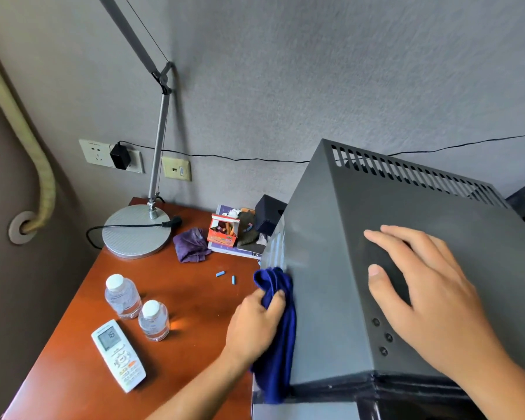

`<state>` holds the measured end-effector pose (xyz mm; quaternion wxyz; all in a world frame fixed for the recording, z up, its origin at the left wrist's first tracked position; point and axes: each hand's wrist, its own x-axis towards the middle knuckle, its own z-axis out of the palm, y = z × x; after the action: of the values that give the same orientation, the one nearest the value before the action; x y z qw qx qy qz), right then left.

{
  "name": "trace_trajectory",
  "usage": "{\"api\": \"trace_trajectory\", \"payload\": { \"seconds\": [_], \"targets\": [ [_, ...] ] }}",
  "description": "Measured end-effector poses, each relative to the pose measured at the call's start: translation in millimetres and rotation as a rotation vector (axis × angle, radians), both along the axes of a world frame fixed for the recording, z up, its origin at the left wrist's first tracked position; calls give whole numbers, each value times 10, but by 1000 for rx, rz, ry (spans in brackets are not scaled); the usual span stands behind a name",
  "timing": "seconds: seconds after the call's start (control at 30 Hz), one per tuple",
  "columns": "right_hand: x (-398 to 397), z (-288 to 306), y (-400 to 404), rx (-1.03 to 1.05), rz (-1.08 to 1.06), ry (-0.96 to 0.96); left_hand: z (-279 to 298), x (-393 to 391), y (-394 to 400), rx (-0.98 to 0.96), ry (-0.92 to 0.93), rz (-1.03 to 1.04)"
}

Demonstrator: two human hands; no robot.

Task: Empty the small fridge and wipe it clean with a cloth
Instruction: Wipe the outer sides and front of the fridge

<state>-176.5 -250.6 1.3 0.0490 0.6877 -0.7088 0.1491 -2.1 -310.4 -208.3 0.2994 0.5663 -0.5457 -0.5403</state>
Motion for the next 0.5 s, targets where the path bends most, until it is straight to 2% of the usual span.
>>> {"api": "trace_trajectory", "payload": {
  "seconds": [0.2,0.3,0.4,0.5],
  "targets": [
    [7,21,-26,-24,-7,-55,-98,-475,-1724,-20,-143,21],
    [1,17,-32,-29,-25,-88,-36,-613,-2333,-24,-194,-12],
    [-4,21,-41,-33,-27,-91,-36,-618,-2469,-25,-208,-61],
    [16,37,-34,-16,-24,-95,-53,-557,-2198,-53,-200,-20]
  ]
}}
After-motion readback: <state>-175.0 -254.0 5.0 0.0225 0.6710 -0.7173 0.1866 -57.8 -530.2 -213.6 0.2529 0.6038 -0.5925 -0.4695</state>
